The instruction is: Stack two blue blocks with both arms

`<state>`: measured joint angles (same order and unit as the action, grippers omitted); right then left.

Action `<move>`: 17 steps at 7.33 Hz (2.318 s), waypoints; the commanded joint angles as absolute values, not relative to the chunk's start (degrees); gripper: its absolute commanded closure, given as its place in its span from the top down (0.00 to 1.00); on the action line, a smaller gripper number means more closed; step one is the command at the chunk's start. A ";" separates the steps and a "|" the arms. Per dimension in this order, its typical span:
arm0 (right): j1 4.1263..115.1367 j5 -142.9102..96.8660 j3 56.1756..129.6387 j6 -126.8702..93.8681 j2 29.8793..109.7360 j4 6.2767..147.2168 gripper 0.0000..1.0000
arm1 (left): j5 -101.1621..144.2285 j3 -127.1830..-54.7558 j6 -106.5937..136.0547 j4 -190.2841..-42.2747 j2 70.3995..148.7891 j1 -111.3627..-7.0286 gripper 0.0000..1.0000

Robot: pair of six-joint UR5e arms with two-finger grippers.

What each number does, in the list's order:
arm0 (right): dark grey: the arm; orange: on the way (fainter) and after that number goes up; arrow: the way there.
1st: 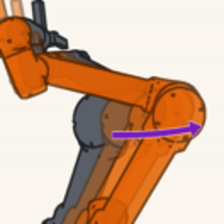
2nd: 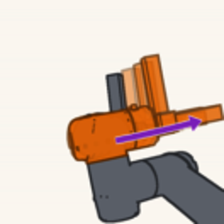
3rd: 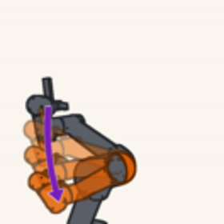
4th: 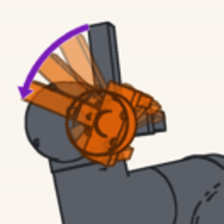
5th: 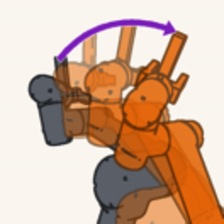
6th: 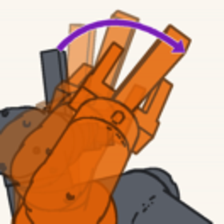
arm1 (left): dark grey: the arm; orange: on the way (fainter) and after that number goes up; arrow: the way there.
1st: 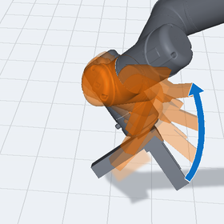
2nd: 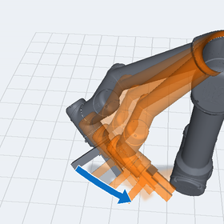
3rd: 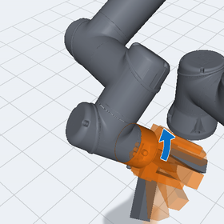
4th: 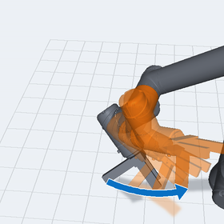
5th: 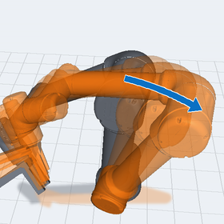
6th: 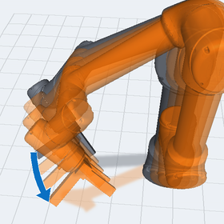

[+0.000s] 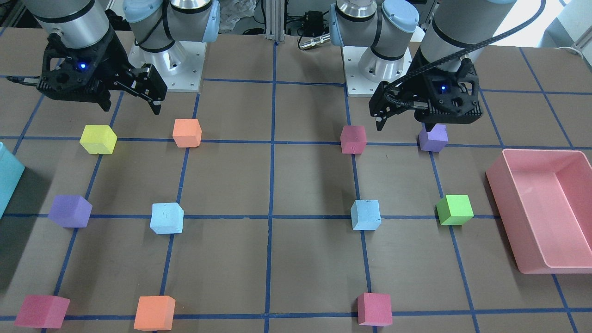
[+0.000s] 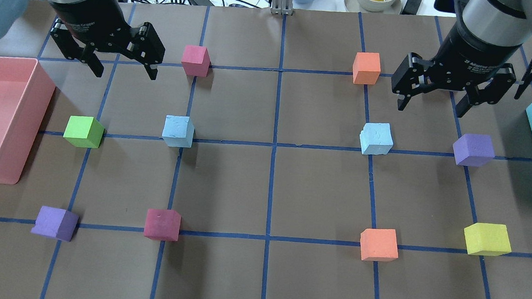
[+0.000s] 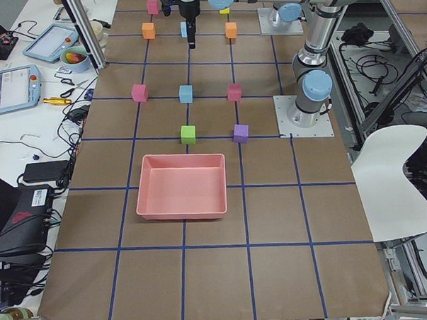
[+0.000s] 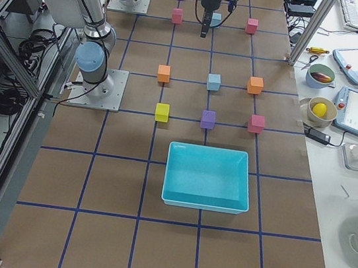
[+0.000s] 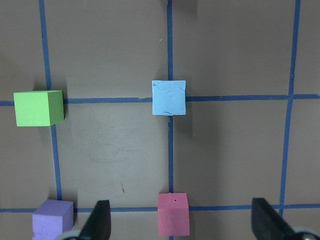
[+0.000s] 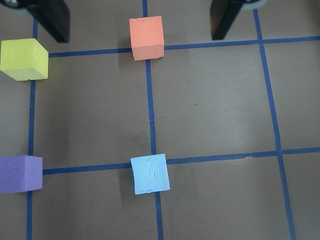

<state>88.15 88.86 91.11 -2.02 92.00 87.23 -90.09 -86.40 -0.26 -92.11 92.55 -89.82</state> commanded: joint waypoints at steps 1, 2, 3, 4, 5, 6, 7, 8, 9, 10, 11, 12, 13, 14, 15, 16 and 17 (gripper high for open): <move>88.15 88.94 91.23 -2.02 91.93 87.36 1.00 | -90.17 -86.48 -0.26 -92.11 92.55 -89.82 1.00; 88.15 88.77 91.23 -2.02 91.93 87.36 1.00 | -90.09 -86.48 -0.26 -92.11 92.55 -89.82 1.00; 88.15 88.86 91.23 -2.02 91.93 87.28 1.00 | -90.17 -86.57 -0.26 -92.11 92.55 -89.82 1.00; 88.15 88.94 91.23 -2.02 92.02 86.84 1.00 | -90.18 -86.57 -0.26 -92.20 92.55 -89.82 1.00; 88.15 88.95 91.32 -1.93 92.02 86.75 1.00 | -90.18 -86.83 -0.26 -92.20 92.64 -89.82 1.00; 88.15 89.03 91.32 -2.02 91.93 86.75 1.00 | -90.18 -87.01 -0.26 -92.20 92.38 -89.82 1.00; 88.15 89.03 91.41 -2.02 91.93 86.66 1.00 | -90.18 -87.01 -0.26 -92.20 92.37 -89.82 1.00; 88.15 89.03 91.67 -1.93 91.85 86.57 1.00 | -90.18 -87.01 -0.35 -92.11 92.46 -89.82 1.00; 88.15 88.95 92.28 -1.85 91.67 86.66 1.00 | -90.18 -87.01 -0.35 -92.11 92.46 -89.82 1.00; 88.24 88.60 93.94 -1.85 90.97 87.10 1.00 | -90.18 -87.45 -0.26 -92.28 92.63 -89.91 1.00; 88.16 88.85 95.52 -2.11 89.66 87.88 1.00 | -90.18 -89.37 -0.26 -91.94 91.94 -90.00 1.00; 88.07 88.94 95.80 -1.76 87.82 89.89 1.00 | -90.44 -89.82 -0.09 -91.50 91.76 -90.00 1.00; 88.07 89.12 95.71 -1.06 84.58 97.92 1.00 | -90.35 -90.17 -0.26 -90.36 93.32 -90.09 1.00; 88.15 88.86 95.97 -0.88 82.11 101.65 1.00 | -90.00 -90.35 -0.26 -85.22 95.69 -90.35 1.00; 88.15 88.94 96.06 -0.88 78.26 103.69 1.00 | -88.09 -91.74 -0.61 -79.08 98.67 -90.61 1.00; 88.15 88.95 96.06 0.43 74.92 108.24 1.00 | -86.24 -94.80 -0.27 -71.01 101.75 -90.88 1.00; 88.15 88.95 96.06 2.53 72.53 109.67 1.00 | -85.96 -98.75 -0.18 -63.88 103.78 -91.14 1.00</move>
